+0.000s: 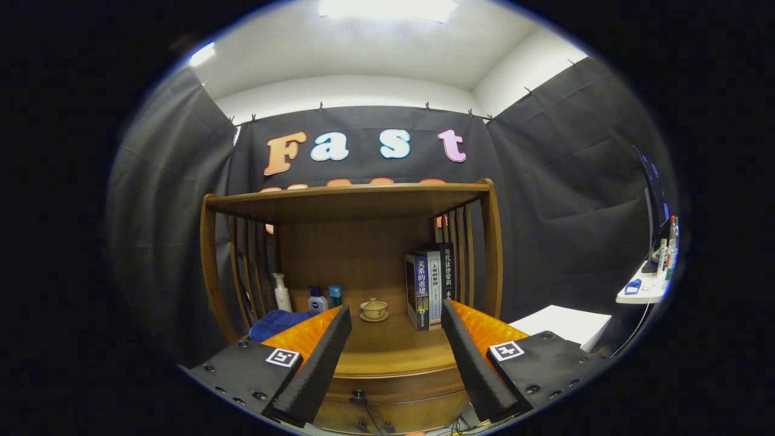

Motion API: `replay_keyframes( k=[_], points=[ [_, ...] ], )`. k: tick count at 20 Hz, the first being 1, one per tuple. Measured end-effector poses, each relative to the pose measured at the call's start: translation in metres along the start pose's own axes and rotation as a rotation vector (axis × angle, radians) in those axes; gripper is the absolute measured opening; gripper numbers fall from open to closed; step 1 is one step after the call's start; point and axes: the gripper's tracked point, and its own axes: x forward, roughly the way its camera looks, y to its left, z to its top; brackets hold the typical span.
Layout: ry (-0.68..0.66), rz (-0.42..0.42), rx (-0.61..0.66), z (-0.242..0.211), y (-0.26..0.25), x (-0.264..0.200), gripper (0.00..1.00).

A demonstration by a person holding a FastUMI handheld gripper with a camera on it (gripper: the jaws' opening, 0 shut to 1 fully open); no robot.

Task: Pull open the drawer, take out the items inside it, and place them on the countertop above the cabinet.

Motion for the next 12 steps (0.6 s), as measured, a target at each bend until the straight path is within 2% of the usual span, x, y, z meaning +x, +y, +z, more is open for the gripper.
replay_keyframes(
  k=[6,12],
  points=[
    [-0.045,0.051,-0.010,-0.034,0.019,0.015,0.98],
    [-0.037,0.122,-0.037,-0.096,0.044,0.026,0.98]
  ],
)
